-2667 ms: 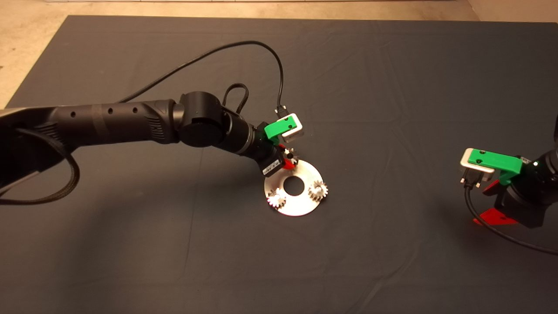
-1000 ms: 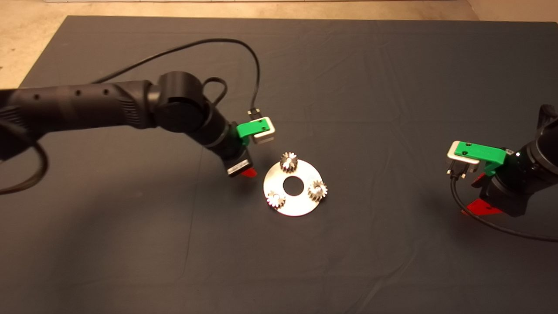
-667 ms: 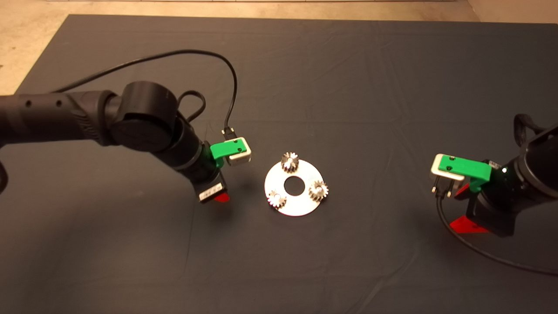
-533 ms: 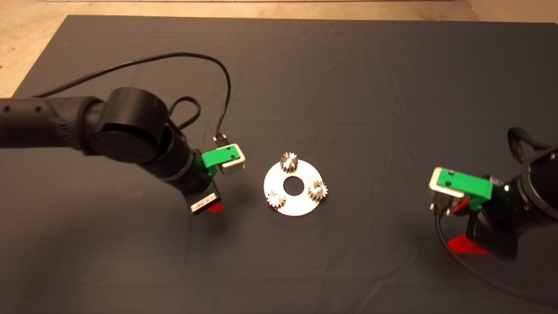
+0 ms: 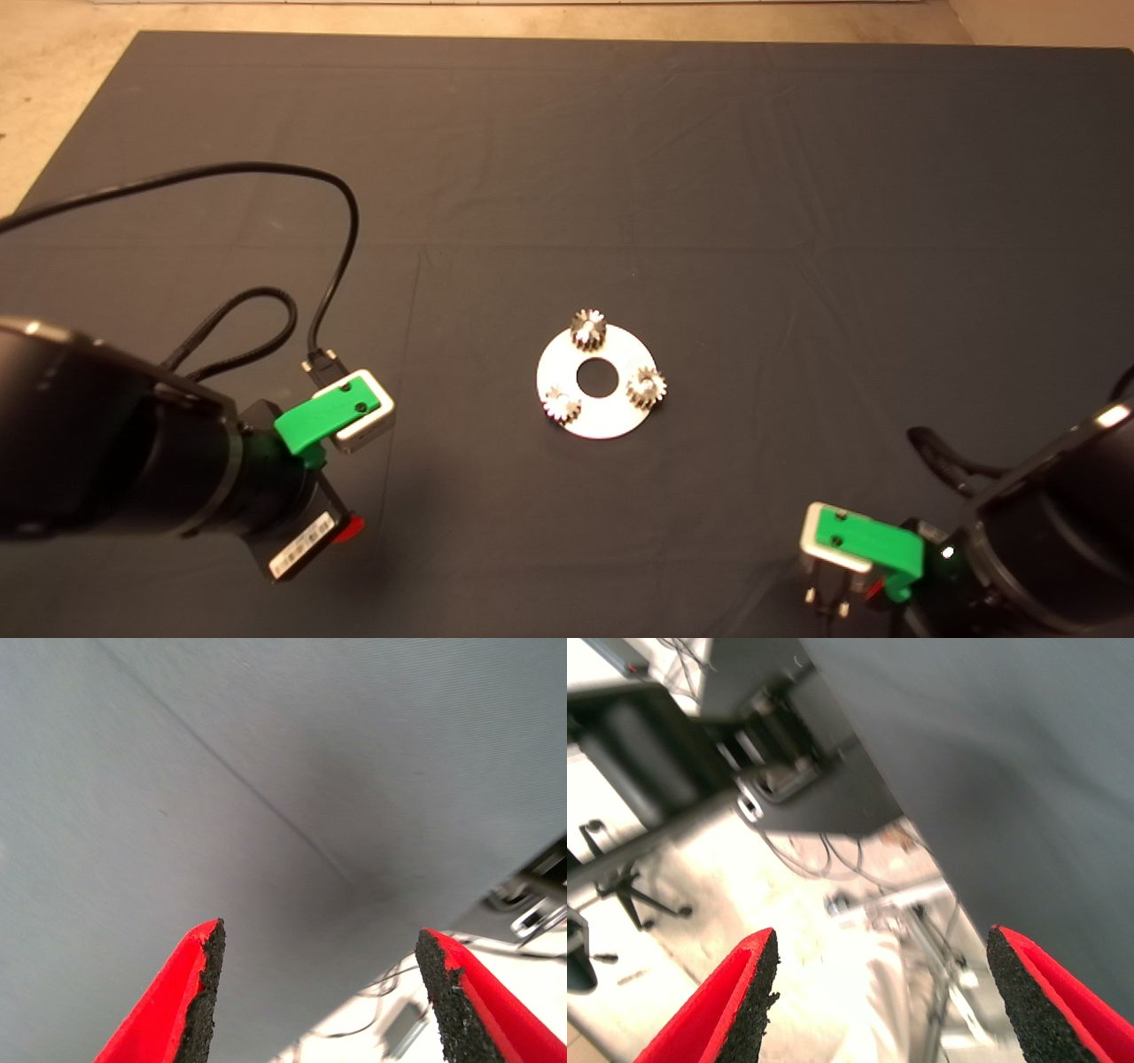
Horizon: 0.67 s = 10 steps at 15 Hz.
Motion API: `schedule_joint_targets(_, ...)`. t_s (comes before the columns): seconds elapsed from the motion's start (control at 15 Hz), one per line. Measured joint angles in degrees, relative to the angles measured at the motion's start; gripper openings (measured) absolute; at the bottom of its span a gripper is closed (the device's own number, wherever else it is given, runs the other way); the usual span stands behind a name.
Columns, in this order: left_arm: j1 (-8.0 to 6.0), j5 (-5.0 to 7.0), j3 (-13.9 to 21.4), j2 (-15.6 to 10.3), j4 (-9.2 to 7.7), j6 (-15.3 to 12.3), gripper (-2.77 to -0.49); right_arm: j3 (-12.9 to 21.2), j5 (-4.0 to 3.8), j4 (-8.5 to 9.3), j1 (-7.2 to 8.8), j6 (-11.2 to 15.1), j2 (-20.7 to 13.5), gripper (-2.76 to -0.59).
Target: Install three planetary gears onto the carrier pins
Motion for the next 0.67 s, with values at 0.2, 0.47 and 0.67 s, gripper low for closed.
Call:
schedule_joint_targets(0.2,2.71,0.02,2.56,-0.22,1.81,-3.70,-1.80,0.00,0.07,-3.88,-4.11,5.63,10.09,-1.62)
schedule_joint_targets(0.47,6.01,0.13,3.54,-0.01,3.91,-7.46,-1.80,0.00,-0.40,-5.36,-4.39,7.27,11.03,-1.62)
schedule_joint_targets(0.67,6.86,0.15,3.70,1.20,5.04,-9.23,-1.80,0.22,-0.24,-5.42,-1.24,7.26,10.02,-1.62)
